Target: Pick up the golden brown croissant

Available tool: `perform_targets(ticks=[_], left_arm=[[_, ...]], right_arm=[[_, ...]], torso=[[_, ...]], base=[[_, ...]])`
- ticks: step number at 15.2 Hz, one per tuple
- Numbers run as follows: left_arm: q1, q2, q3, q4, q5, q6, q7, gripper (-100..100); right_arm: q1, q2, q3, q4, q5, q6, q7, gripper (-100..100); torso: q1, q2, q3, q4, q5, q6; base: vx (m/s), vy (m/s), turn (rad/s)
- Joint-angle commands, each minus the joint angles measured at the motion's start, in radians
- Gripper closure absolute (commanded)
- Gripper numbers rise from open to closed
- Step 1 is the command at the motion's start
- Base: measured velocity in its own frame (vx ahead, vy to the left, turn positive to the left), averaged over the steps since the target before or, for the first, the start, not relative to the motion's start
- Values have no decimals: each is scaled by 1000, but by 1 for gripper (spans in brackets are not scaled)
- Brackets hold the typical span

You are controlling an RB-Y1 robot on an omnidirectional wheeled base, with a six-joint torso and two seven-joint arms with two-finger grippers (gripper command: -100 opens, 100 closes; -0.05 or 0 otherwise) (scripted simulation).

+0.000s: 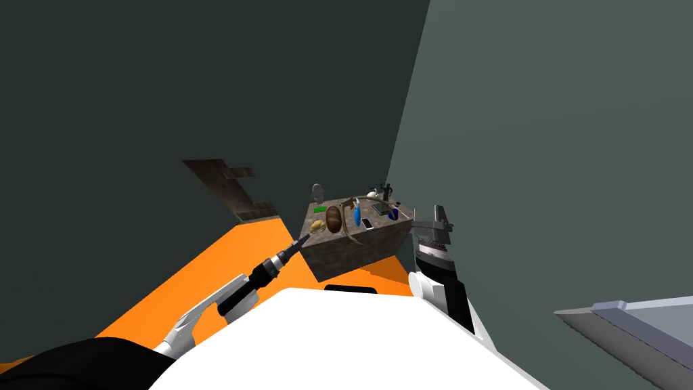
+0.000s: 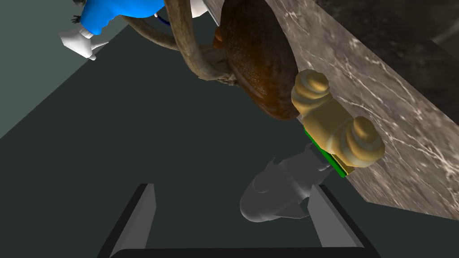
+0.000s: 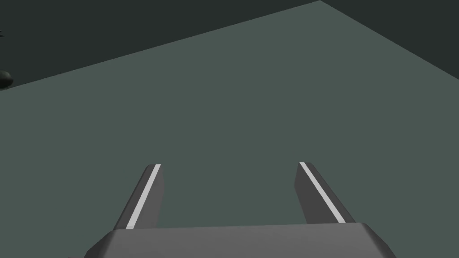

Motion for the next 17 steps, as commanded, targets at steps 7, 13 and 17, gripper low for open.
perform_targets(ticks=[7, 13, 17], left_arm=[[-3, 178, -25, 117, -34, 30, 17, -100], [-3, 285, -40, 176, -53, 47, 22, -100], [-1, 368, -57, 231, -71, 63, 27, -100]], right_arm=[[0, 0, 0, 0, 0, 0, 0, 0], [0, 0, 0, 0, 0, 0, 0, 0], [0, 0, 0, 0, 0, 0, 0, 0]], torso=[[-1, -1, 0, 0, -1, 0], [0, 0, 0, 0, 0, 0], [-2, -2, -1, 0, -1, 0]], base=[[44, -91, -82], [37, -80, -78], [67, -104, -86]])
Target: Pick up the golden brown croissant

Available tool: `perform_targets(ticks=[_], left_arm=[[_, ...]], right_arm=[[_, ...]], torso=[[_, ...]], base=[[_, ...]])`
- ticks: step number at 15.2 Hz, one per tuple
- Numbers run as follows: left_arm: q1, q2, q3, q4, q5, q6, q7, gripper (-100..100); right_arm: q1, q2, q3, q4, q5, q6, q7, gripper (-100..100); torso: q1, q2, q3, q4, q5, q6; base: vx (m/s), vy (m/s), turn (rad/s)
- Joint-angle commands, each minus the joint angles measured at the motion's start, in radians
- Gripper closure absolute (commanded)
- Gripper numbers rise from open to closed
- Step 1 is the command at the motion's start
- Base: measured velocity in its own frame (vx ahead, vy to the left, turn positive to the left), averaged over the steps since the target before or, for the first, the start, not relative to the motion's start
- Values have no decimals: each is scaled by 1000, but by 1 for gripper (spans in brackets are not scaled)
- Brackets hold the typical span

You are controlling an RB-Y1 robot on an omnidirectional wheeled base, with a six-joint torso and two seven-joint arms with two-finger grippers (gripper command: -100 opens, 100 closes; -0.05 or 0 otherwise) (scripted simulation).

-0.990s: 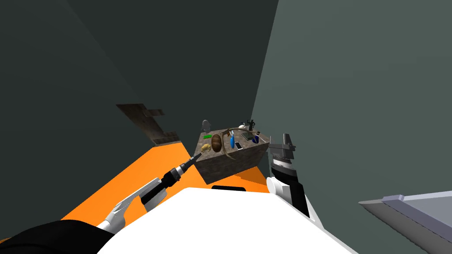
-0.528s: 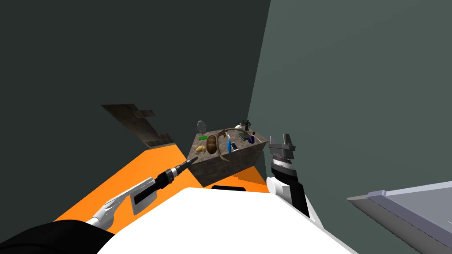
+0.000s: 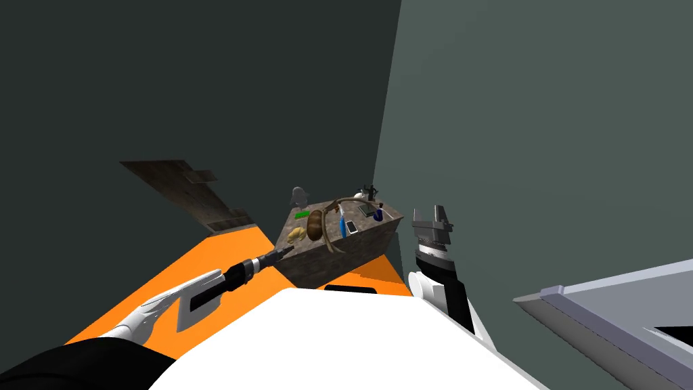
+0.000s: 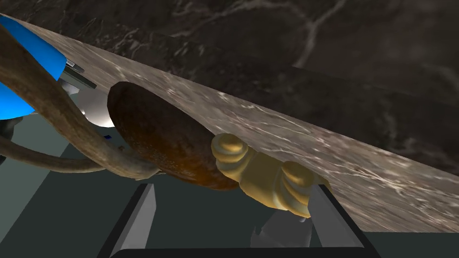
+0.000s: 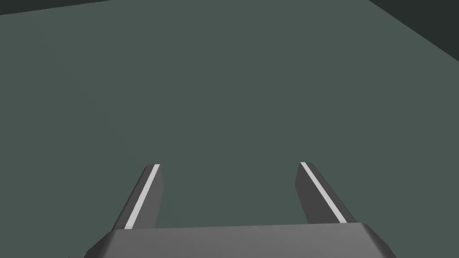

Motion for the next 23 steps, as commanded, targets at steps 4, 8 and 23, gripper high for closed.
perform_targets(ticks=[4, 8, 23], left_arm=[[1, 95, -25, 64, -22, 22, 5, -100], [12, 185, -57, 135, -47, 45, 9, -100], [36, 254, -134, 282, -102, 93, -14, -100]], right_arm=[[0, 0, 0, 0, 0, 0, 0, 0], [0, 0, 0, 0, 0, 0, 0, 0], [0, 0, 0, 0, 0, 0, 0, 0]], torso=[[0, 1, 1, 0, 0, 0], [1, 1, 1, 0, 0, 0], [9, 4, 2, 1, 2, 0]], base=[[51, -95, -84], [60, -91, -96], [54, -58, -81]])
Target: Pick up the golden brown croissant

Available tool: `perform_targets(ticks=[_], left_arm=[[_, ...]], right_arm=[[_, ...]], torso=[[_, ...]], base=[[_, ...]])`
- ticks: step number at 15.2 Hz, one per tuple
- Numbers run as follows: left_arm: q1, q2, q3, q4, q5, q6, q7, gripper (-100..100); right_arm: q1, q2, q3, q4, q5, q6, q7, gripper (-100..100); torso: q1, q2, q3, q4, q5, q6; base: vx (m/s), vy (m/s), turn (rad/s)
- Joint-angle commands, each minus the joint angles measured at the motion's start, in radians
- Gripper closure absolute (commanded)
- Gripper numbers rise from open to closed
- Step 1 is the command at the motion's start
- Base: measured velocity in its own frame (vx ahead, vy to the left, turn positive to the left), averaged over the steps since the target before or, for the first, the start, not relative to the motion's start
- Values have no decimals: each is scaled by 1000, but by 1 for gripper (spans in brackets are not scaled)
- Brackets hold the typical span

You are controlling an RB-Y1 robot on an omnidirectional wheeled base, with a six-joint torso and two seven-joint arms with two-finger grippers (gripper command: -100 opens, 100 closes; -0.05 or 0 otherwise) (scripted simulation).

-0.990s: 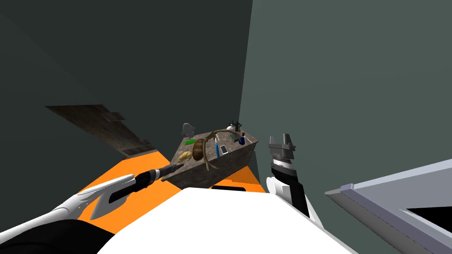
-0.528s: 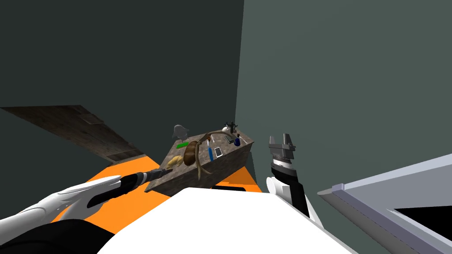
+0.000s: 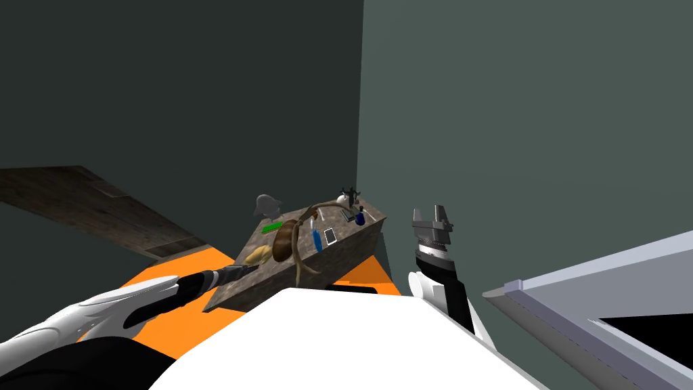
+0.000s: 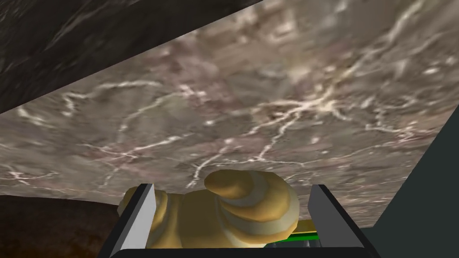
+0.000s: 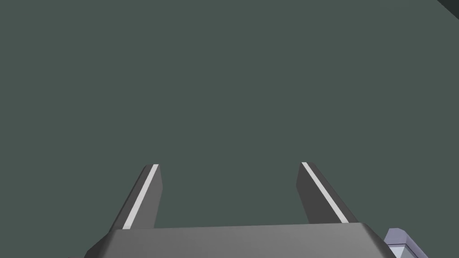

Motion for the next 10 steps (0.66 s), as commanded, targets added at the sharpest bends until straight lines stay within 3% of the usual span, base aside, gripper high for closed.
perform_targets(ticks=[1, 2, 6, 7, 9, 10], left_arm=[[0, 0, 0, 0, 0, 0, 0, -100], [0, -4, -1, 2, -1, 1, -3, 100], [0, -3, -1, 2, -1, 1, -3, 100], [1, 32, 1, -14, 6, -2, 13, 100], [6, 55, 5, -26, 11, -5, 21, 100], [7, 38, 6, -19, 8, -3, 12, 100]], right_arm=[[0, 0, 0, 0, 0, 0, 0, 0], [0, 0, 0, 0, 0, 0, 0, 0], [0, 0, 0, 0, 0, 0, 0, 0], [0, 0, 0, 0, 0, 0, 0, 0], [0, 0, 0, 0, 0, 0, 0, 0], [0, 0, 0, 0, 0, 0, 0, 0]], torso=[[0, 0, 0, 0, 0, 0], [-1, 1, 1, 0, 0, 0], [-2, 1, 1, 0, 0, 1], [-2, 1, 1, 0, 0, 1], [-3, 2, 1, 1, -1, 0], [-4, 2, 1, 1, -1, 0]], base=[[-12, 7, -30], [0, 0, 0], [0, 0, 0], [-9, -8, 107], [-18, -21, 122], [-12, -16, 30]])
